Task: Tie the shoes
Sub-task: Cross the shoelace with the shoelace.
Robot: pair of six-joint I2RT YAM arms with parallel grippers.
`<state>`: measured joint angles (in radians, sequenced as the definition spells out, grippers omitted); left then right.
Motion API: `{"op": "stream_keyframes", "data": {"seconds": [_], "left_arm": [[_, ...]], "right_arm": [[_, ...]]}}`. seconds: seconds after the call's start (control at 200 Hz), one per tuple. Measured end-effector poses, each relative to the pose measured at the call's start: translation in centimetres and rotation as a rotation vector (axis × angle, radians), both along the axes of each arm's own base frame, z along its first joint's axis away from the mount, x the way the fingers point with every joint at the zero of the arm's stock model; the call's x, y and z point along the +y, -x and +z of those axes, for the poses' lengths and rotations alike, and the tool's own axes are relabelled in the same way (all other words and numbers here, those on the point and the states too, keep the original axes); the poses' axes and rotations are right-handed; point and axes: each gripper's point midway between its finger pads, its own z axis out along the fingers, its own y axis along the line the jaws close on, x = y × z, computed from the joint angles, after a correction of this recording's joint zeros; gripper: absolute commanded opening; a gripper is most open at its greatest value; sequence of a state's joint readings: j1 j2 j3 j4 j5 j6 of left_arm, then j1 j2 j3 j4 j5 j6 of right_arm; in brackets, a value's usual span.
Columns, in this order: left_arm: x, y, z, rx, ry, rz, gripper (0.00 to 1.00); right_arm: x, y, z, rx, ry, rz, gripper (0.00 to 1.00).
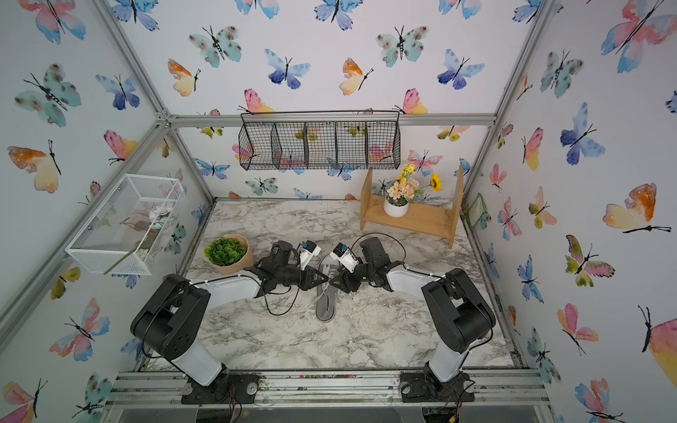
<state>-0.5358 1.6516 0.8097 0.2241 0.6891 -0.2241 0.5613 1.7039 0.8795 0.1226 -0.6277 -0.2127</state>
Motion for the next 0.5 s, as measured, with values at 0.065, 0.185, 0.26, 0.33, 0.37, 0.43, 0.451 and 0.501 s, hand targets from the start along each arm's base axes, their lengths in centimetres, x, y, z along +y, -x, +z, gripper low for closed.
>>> {"op": "stream_keyframes", "data": {"seconds": [0.065, 0.185, 0.26, 0.33, 0.37, 0.43, 0.451, 0.501], "left_arm": [[0.01, 0.01, -0.02, 0.001, -0.001, 0.0, 0.0], [0.02, 0.03, -0.04, 0.002, -0.001, 0.0, 0.0], [0.03, 0.04, -0.06, 0.003, -0.002, 0.0, 0.0], [0.03, 0.06, -0.08, 0.004, -0.003, 0.0, 0.0], [0.03, 0.06, -0.08, 0.004, -0.003, 0.0, 0.0], [0.03, 0.06, -0.08, 0.004, -0.002, 0.0, 0.0], [0.03, 0.06, -0.08, 0.004, -0.003, 0.0, 0.0], [0.04, 0.06, -0.08, 0.004, -0.003, 0.0, 0.0]], "right_arm": [[-0.32, -0.02, -0.28, 0.003, 0.002, -0.006, 0.64], [-0.76, 0.09, -0.68, 0.014, 0.001, -0.011, 0.64], [-0.63, 0.19, -0.5, 0.015, -0.011, -0.002, 0.61], [-0.47, 0.23, -0.34, 0.014, -0.022, 0.007, 0.57], [-0.33, 0.25, -0.32, 0.018, -0.03, 0.013, 0.56], [-0.1, 0.21, -0.45, 0.023, -0.039, 0.021, 0.54], [-0.04, 0.21, -0.54, 0.028, -0.041, 0.023, 0.54], [0.07, 0.27, -0.8, 0.037, -0.044, 0.029, 0.51]]}}
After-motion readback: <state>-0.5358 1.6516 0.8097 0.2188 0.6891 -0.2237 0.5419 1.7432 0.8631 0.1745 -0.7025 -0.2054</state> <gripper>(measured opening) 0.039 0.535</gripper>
